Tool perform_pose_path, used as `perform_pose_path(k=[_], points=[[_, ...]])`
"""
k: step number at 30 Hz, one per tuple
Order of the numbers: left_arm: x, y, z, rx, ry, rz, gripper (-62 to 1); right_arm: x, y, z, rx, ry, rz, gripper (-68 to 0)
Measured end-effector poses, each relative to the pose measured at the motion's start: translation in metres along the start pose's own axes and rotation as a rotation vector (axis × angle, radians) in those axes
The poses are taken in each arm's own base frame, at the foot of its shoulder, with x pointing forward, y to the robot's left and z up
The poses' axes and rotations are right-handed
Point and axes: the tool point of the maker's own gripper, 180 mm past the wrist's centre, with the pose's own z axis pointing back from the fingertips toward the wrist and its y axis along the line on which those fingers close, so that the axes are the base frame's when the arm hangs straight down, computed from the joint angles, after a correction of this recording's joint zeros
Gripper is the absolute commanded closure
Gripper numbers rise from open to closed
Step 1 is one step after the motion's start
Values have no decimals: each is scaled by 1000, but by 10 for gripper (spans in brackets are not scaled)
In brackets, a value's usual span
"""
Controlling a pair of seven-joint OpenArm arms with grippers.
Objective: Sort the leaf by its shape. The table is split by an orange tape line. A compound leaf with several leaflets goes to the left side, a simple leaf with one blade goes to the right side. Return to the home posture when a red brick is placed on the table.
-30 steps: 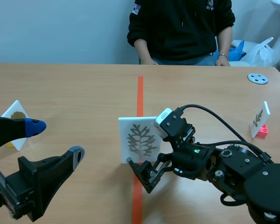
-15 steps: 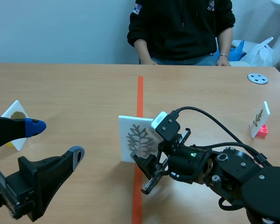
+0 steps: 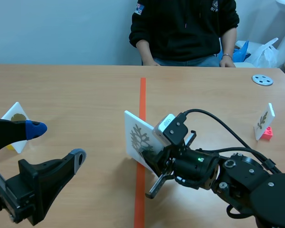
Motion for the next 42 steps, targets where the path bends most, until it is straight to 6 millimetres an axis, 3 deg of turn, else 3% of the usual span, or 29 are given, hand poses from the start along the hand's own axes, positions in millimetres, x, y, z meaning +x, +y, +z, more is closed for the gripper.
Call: perform_pose_path(k=[9, 13, 21, 33, 37, 42], points=[[-1, 0, 0, 0, 1, 1, -623, 34, -6, 30, -42, -81, 46, -22], [-1, 0, 0, 0, 3, -1, -623, 47, -23, 58, -137, -128, -20, -22], [-1, 1, 0, 0, 4, 0, -623, 53, -54, 114, -294, -128, -127, -22], [-2, 1, 0, 0, 4, 0, -623, 26, -109, 207, -544, -63, -296, -22], [-2, 1, 0, 0, 4, 0, -623, 25, -119, 218, -582, -46, -297, -22], [-2, 1, 0, 0, 5, 0, -623, 9, -120, 221, -598, -8, -329, -21]])
